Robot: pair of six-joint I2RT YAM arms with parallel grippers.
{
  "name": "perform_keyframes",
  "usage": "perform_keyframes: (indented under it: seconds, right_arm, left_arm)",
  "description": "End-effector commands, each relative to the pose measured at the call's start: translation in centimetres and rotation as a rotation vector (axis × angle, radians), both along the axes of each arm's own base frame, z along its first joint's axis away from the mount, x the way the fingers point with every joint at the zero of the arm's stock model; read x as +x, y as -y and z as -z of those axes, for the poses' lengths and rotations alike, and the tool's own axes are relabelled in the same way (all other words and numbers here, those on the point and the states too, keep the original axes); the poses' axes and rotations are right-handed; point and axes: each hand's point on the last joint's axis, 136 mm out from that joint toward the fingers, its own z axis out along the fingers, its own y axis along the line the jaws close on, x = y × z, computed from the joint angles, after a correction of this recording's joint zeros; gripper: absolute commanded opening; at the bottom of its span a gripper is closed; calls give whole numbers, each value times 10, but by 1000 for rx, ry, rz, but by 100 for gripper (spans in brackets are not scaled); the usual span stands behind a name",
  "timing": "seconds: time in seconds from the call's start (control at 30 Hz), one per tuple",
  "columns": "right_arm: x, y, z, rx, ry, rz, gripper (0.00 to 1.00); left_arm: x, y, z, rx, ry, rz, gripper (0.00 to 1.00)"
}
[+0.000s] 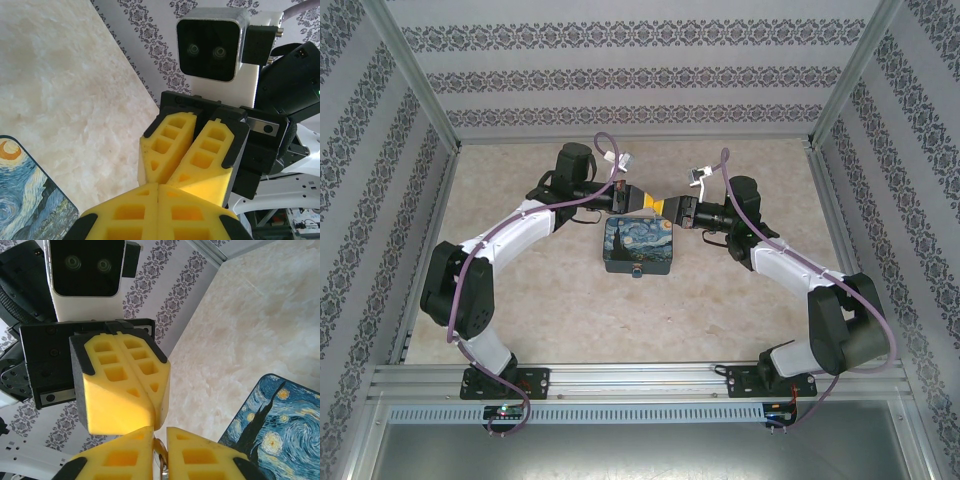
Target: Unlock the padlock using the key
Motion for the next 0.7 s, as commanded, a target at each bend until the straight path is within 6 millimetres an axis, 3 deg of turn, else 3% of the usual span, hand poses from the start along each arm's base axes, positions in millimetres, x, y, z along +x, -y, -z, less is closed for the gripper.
perform_keyframes:
  seconds: [0.0,0.3,0.67]
  right_arm:
    - [-13,-12,-11,21,46,-82,11]
    - [-18,-17,-12,23,50,-105,0]
    - [-20,-18,-11,20,55,-105,0]
  left_arm:
    - [2,3,-10,-28,41,22,0]
    - [1,4,-11,-29,43,24,0]
    - [2,4,-11,-29,45,24,0]
